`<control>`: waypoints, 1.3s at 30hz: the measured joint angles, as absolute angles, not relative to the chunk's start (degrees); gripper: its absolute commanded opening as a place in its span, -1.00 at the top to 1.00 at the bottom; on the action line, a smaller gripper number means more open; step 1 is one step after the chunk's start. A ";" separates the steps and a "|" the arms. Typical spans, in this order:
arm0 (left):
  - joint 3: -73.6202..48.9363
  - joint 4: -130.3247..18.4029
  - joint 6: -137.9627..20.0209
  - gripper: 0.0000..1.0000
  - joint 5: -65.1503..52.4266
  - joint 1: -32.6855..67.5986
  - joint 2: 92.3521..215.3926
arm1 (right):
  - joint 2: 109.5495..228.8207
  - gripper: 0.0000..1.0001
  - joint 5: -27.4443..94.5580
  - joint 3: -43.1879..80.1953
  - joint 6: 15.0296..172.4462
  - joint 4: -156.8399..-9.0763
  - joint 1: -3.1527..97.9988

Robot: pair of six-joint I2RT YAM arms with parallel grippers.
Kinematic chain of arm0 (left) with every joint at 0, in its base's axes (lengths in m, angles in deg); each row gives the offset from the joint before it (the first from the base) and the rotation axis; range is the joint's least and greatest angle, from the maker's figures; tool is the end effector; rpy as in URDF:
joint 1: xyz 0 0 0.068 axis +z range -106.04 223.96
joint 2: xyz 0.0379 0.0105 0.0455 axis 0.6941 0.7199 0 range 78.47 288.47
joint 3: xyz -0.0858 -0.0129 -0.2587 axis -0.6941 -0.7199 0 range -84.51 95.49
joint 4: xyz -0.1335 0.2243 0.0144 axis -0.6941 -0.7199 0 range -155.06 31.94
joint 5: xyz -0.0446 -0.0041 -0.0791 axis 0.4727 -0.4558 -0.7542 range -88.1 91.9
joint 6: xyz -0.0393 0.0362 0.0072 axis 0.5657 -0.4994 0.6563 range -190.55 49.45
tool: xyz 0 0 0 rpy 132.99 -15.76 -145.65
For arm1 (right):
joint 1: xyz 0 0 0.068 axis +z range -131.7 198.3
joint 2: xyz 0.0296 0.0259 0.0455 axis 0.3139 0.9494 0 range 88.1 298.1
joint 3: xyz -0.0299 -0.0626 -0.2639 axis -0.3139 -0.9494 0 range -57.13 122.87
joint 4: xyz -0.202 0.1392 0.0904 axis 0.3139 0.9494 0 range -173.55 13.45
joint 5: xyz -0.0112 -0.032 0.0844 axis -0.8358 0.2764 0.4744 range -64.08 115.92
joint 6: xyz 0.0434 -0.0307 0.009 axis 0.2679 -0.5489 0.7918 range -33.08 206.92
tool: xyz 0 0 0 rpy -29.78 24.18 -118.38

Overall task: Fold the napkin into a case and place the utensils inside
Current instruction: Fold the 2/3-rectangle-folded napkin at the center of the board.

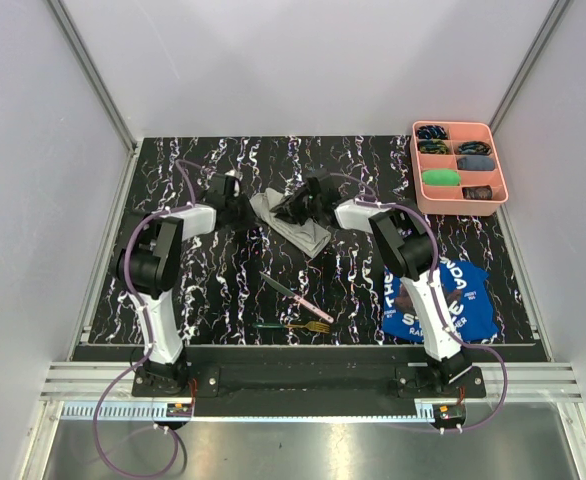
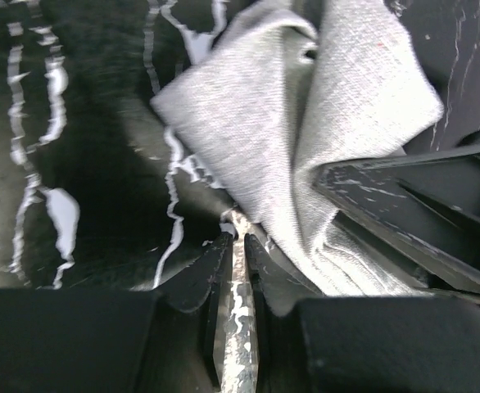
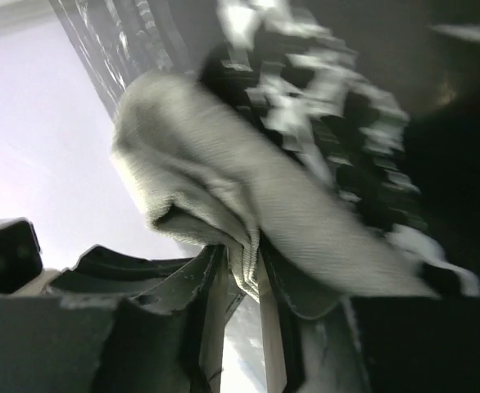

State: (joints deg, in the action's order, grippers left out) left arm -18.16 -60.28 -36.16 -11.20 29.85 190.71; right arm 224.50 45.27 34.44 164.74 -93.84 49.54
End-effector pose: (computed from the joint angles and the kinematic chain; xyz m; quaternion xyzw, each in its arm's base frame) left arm 0.3918 -0.1069 0.1428 -0.1233 0.9205 -0.2430 0.2801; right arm 0.4350 0.2777 0.1045 0.2731 0.8324 0.4599 0.1450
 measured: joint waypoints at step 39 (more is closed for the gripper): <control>-13.22 -66.14 -30.65 0.57 -11.20 32.65 187.32 | 227.34 -0.20 47.04 52.78 118.50 -71.72 49.43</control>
State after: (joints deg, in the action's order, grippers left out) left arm -13.22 -66.14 -30.65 -11.20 32.65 187.32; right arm 227.34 47.04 52.78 118.50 -71.72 49.43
